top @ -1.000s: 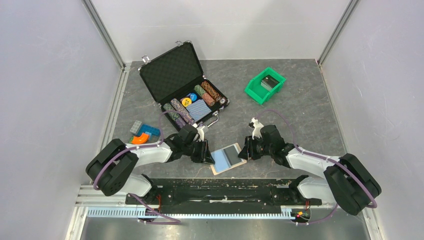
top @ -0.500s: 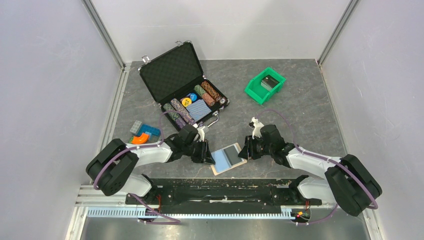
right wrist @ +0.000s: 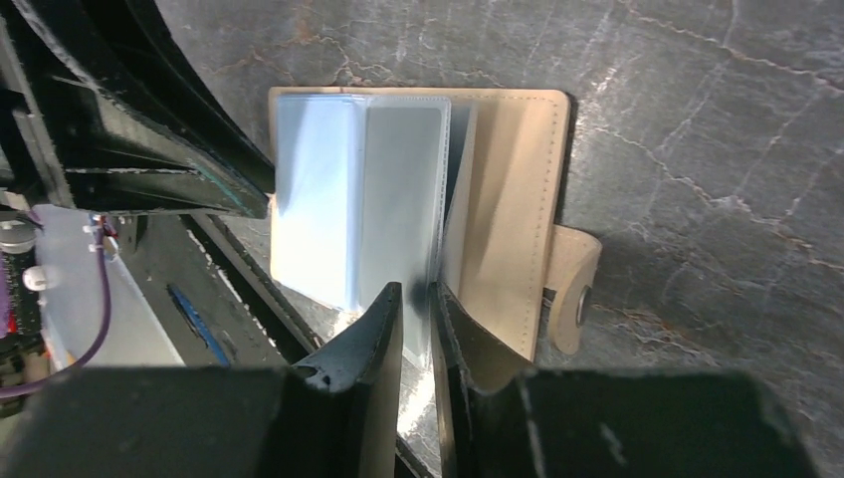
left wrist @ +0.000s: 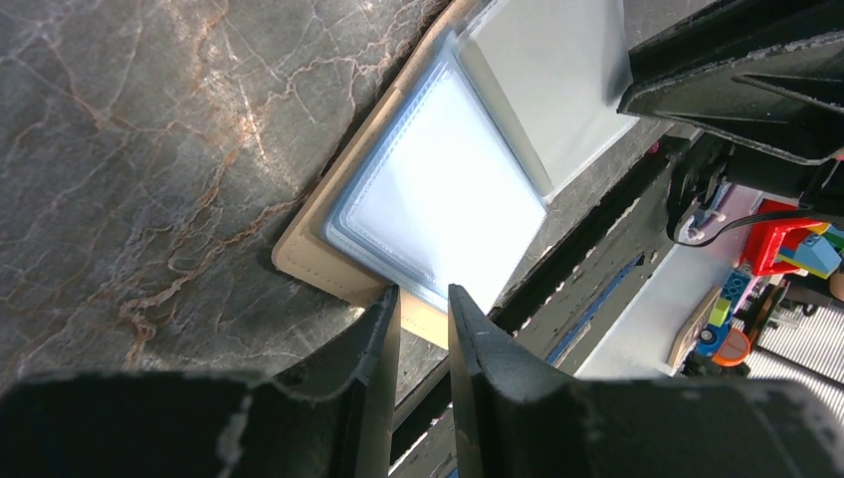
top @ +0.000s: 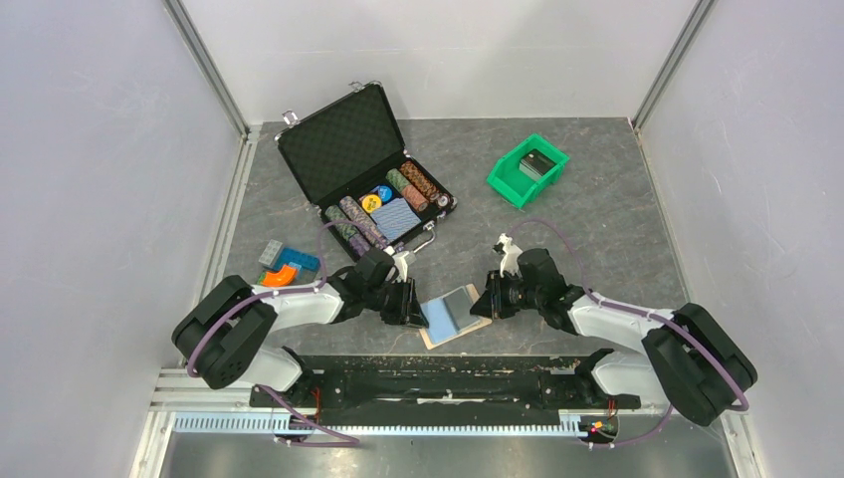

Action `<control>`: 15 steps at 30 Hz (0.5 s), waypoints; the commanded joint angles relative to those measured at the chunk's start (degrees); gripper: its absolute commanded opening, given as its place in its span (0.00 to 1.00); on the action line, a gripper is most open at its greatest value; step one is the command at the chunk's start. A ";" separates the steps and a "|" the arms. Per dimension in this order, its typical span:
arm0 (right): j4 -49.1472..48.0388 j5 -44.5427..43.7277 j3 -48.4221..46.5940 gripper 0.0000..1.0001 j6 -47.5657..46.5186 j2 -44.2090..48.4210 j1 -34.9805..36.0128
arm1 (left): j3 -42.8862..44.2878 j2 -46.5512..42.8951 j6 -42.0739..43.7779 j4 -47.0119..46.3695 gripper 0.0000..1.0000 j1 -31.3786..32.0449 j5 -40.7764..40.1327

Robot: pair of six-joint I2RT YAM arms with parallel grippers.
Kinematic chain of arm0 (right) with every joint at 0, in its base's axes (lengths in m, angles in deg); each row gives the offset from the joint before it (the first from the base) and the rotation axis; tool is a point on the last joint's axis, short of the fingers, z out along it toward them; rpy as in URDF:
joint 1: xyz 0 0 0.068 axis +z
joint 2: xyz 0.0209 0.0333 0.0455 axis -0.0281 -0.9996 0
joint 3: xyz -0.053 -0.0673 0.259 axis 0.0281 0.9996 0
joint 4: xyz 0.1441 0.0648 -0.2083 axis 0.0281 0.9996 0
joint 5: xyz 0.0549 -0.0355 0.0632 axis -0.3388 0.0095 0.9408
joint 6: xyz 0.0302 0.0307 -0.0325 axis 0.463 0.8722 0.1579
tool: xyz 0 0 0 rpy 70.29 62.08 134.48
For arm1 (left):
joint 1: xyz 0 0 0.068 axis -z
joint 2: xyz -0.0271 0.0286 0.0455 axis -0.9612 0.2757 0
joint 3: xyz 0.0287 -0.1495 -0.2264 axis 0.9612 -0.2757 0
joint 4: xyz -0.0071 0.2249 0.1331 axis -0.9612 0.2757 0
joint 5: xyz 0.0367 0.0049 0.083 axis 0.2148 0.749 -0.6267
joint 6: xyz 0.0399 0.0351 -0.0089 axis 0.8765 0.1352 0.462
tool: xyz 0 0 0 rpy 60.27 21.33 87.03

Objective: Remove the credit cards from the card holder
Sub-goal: Remove the credit card from the card holder.

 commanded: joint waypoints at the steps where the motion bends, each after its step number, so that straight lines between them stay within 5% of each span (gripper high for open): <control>1: -6.13 3.79 0.94 0.17 3.42 1.52 0.41 | 0.59 0.60 -1.62 -1.07 0.31 0.41 0.49; 15: -5.98 5.20 0.04 0.36 4.72 4.71 0.49 | 0.59 0.44 -1.67 -1.07 0.32 0.49 0.51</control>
